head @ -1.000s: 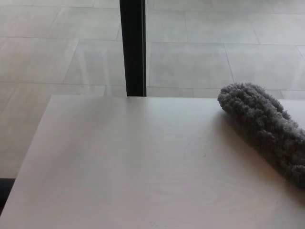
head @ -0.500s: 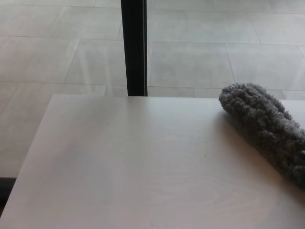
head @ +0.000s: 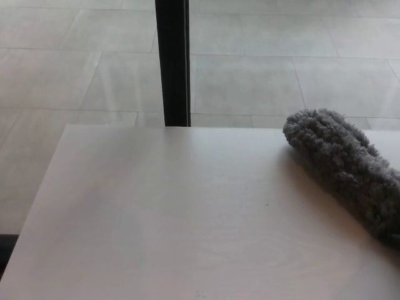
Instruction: The robot uses its right hand to pick up the duster kept in the middle of the desk and use it to wipe the desk by swiping its surface twice
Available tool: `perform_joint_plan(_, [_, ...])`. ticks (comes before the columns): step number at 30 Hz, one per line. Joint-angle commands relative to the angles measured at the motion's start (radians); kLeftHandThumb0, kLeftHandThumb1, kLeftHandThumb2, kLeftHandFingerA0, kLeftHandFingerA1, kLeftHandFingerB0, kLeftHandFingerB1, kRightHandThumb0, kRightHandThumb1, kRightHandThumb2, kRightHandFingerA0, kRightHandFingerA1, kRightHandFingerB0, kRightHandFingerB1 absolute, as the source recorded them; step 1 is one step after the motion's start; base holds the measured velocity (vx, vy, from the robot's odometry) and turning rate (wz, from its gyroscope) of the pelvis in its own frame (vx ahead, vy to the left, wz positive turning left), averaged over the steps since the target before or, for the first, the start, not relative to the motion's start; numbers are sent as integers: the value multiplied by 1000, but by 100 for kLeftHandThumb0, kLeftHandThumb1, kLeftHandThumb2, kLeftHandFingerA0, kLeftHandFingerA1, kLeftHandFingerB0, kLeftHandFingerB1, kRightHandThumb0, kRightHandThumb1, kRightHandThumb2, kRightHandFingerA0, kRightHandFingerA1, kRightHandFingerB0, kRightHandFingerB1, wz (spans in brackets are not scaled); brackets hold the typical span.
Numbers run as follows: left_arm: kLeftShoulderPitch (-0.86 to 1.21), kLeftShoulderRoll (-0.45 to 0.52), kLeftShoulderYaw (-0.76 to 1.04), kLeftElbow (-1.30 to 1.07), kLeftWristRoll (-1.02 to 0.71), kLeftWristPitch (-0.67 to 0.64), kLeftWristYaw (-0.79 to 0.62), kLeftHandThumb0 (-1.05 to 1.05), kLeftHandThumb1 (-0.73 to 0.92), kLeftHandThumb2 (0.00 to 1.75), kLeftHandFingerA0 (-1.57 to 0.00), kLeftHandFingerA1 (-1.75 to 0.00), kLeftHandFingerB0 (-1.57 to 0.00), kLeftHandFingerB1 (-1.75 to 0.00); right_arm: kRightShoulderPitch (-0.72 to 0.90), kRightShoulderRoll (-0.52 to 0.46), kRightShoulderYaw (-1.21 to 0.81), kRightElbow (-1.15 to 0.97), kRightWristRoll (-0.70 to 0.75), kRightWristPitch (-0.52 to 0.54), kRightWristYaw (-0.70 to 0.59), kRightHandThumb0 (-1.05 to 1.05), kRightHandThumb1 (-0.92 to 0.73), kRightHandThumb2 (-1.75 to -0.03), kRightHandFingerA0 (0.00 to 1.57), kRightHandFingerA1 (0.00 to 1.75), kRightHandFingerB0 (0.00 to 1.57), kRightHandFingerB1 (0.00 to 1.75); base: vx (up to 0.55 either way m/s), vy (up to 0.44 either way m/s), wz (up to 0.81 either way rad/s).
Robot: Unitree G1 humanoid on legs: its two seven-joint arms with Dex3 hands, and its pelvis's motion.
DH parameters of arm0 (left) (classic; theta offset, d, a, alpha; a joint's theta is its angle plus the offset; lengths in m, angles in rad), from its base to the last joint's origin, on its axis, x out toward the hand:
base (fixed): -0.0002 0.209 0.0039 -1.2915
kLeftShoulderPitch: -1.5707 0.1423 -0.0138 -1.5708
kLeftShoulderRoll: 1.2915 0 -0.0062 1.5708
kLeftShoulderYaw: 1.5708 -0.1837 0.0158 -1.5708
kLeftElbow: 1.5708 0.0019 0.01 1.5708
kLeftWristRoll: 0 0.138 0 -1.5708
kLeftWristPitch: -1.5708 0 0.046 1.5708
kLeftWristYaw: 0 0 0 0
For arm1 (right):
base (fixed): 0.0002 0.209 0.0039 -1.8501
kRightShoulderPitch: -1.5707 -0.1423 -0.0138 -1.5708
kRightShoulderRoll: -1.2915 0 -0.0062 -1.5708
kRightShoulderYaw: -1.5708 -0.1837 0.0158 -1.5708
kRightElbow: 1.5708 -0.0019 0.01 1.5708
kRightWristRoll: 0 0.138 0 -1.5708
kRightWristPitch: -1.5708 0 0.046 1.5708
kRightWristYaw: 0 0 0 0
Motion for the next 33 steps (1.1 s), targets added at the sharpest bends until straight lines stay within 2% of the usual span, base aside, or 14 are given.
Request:
perform_joint_plan(1, [-1,22,-3,-3,-6,-11,-4,-53,63,59,-50,-68,-56,-50,62,42,30,-15,-42,-154,-207,-25,-59,-60,90,147,67,47,0,0,0])
perform_joint_plan(2, [-3,22,-4,-3,-5,-11,-4,-53,63,59,-50,-68,-56,-50,62,40,30,-14,-41,-155,-210,-25,-59,-60,90,147,67,47,0,0,0])
perform_joint_plan(4, [0,21,-13,-3,5,-28,1,-57,63,59,-51,-65,-56,-48,82,37,82,-31,-107,-235,-375,-30,-60,-60,85,164,87,57,0,0,0])
perform_joint_plan(5, [-2,20,-12,-1,4,-28,5,-57,63,59,-50,-63,-55,-47,89,41,96,-38,-127,-271,-463,-23,-62,-57,77,169,84,104,0,0,0])
perform_joint_plan(7, [-2,20,-12,-3,5,-28,6,-58,62,59,-50,-64,-57,-48,89,45,112,-36,-141,-283,-509,-25,-65,-58,79,170,82,113,0,0,0])
perform_joint_plan(8, [-2,21,-14,-6,6,-29,5,-58,62,59,-50,-64,-57,-48,87,46,124,-35,-153,-279,-522,-25,-65,-58,79,170,82,113,0,0,0])
perform_joint_plan(9, [-1,21,-13,-7,3,-30,-1,-59,62,59,-48,-64,-55,-47,87,49,136,-44,-158,-297,-517,-26,-66,-67,78,168,83,97,0,0,0])
perform_joint_plan(11, [-1,21,-14,-8,5,-30,0,-58,63,59,-48,-63,-55,-46,87,44,160,-45,-172,-324,-535,-31,-62,-61,82,166,88,78,0,0,0])
perform_joint_plan(16, [-13,22,-4,5,-2,-12,24,-57,60,58,-53,-60,-61,-46,88,24,248,-35,-237,-345,-591,-30,-62,-63,89,167,90,84,0,0,0])
perform_joint_plan(22, [-26,30,-8,6,-1,-6,19,-54,63,59,-55,-63,-57,-45,88,-8,372,-36,-320,-295,-552,-40,-61,-58,89,162,90,74,0,0,0])
perform_joint_plan(24, [-28,34,-17,5,8,-18,16,-55,65,59,-53,-61,-56,-45,94,-8,400,-33,-326,-286,-563,-37,-65,-67,86,163,89,89,0,0,0])
perform_joint_plan(30, [-27,38,-12,-2,0,-18,3,-55,64,59,-51,-60,-55,-45,116,-3,456,-103,-317,-314,-542,-37,-66,-70,93,164,90,85,0,0,0])
perform_joint_plan(32, [-34,42,-9,-5,-5,-14,-4,-54,64,59,-50,-63,-55,-46,121,0,485,-162,-335,-318,-533,-32,-61,-82,92,169,84,111,0,0,0])
perform_joint_plan(33, [-36,43,-8,-6,-7,-12,-8,-54,64,59,-50,-63,-55,-46,124,-2,493,-182,-338,-319,-528,-32,-61,-82,92,169,84,111,0,0,0])
